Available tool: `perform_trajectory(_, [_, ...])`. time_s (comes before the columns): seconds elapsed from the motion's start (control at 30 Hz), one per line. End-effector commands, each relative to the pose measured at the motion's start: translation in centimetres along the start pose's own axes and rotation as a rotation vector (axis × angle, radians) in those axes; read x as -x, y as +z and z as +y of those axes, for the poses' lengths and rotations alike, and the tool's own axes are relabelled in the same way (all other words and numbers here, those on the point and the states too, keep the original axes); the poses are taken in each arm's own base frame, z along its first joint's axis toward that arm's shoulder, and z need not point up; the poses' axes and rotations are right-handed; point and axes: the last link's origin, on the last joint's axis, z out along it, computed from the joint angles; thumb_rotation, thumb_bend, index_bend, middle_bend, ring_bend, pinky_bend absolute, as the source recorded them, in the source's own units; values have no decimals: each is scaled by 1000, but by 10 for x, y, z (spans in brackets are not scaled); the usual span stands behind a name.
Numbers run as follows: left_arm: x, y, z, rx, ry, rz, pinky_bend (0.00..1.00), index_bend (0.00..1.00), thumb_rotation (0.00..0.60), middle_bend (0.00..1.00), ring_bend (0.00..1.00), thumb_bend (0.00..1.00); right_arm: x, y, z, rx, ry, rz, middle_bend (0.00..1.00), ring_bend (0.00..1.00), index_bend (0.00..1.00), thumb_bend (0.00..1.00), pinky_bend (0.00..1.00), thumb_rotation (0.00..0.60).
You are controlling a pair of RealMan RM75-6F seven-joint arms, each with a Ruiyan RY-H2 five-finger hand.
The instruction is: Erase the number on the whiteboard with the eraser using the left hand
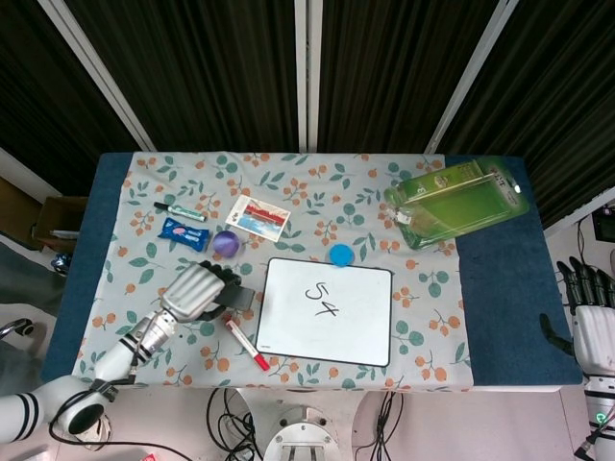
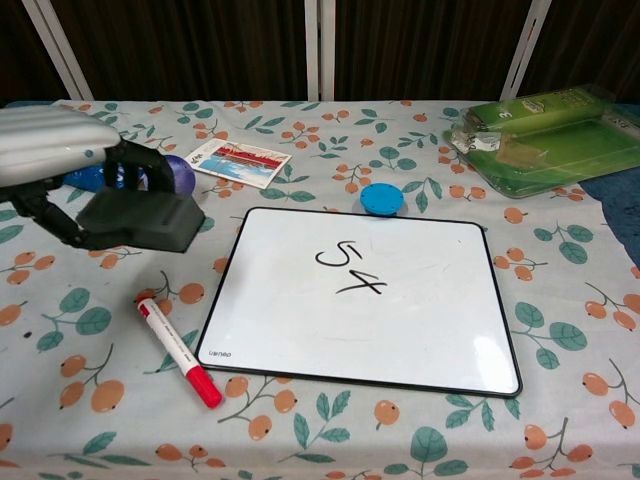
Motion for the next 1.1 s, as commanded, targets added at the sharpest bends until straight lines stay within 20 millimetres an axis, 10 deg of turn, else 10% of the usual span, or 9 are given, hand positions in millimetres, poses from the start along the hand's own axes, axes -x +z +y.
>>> perform_trajectory(0.03, [1, 18, 41, 94, 1, -15, 493, 628, 600, 592, 532, 338, -3, -2, 3, 6, 7, 14, 0, 0, 0, 279, 0, 600])
perform_trajectory(0.53, [11, 80, 102, 206, 100, 9, 493, 639, 600, 603, 544, 338, -3, -3, 17, 35, 27, 8, 0, 0, 0, 280, 0, 600])
perform_trajectory(1.1, [33, 116, 116, 188, 150, -43, 493, 648, 600, 610, 553, 338, -3, -3, 24, 59, 20, -3, 0, 0, 0, 280, 0, 600])
